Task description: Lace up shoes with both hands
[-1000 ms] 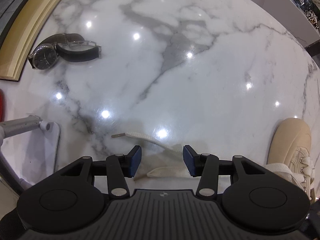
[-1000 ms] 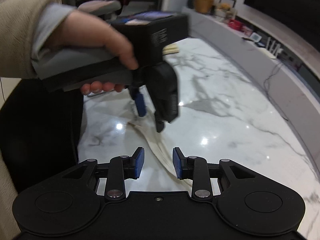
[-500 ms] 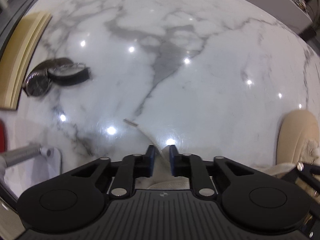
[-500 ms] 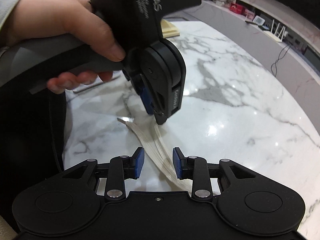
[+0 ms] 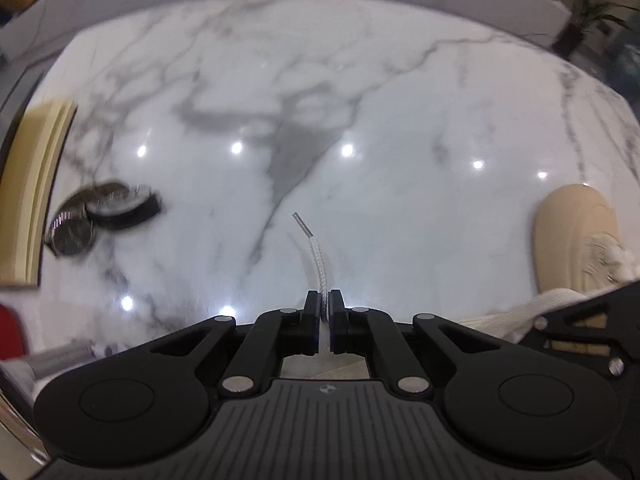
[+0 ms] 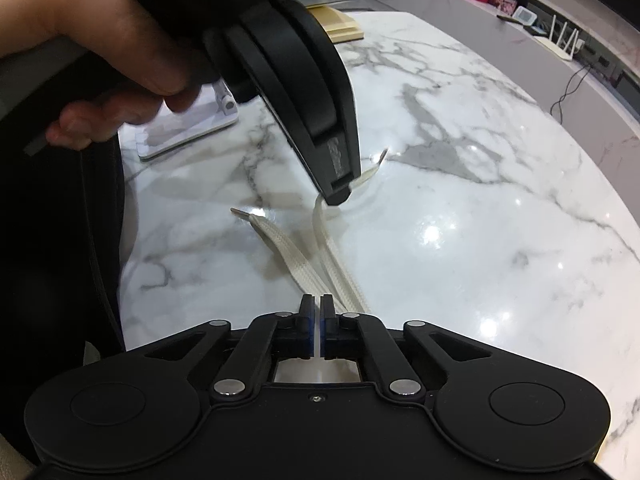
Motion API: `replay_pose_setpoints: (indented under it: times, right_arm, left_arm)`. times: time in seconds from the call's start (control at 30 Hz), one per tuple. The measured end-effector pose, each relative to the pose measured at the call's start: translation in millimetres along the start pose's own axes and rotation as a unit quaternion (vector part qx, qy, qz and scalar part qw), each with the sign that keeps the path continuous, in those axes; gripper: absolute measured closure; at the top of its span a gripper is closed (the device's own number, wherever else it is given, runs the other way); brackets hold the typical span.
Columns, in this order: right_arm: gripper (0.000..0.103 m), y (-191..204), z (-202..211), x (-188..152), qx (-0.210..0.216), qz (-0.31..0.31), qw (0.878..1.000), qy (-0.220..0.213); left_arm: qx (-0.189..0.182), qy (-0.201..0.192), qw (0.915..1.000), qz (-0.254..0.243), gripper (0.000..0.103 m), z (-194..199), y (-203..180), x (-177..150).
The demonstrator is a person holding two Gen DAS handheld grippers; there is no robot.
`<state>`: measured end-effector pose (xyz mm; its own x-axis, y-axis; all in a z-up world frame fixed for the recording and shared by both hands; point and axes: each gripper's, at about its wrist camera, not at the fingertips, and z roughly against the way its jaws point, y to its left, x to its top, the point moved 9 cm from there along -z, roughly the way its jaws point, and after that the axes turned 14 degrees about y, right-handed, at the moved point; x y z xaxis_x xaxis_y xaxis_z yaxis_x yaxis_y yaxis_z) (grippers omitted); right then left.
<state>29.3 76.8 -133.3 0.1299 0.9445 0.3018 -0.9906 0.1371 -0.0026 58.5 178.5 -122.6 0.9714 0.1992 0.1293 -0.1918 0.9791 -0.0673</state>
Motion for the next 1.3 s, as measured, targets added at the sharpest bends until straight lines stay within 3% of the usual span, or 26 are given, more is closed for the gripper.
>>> replay_pose_setpoints:
  times: [0.2, 0.5, 0.87, 1.13, 1.3]
  right_arm:
    - [0.102, -5.2, 17.2, -7.9, -0.017, -0.012, 1.000, -0.011]
    - [0.102, -14.6, 55.4, -35.7, -0.035, -0.051, 0.998, -0.034]
    - [0.100, -45.6, 110.8, -99.0, -0.096, -0.150, 0.982, -0.057]
    - [0.088, -52.8, 117.1, -122.1, -0.109, -0.177, 0.977, -0.055]
    - [0.087, -57.3, 119.5, -131.7, -0.111, -0.189, 0.974, -0.059]
  left_arm:
    - [0.036, -0.061, 0.9938, -0.086, 0.100, 27.9, -14.1, -12.6]
    - [0.050, -0.122, 0.9798, -0.150, 0.100, 67.5, -43.3, -30.6]
    - [0.028, -0.163, 0.9400, -0.298, 0.100, 99.8, -124.8, -40.1]
    - [0.018, -0.146, 0.9168, -0.371, 0.100, 94.0, -170.7, -46.9]
    - [0.022, -0.121, 0.8924, -0.434, 0.100, 82.6, -201.3, -58.4]
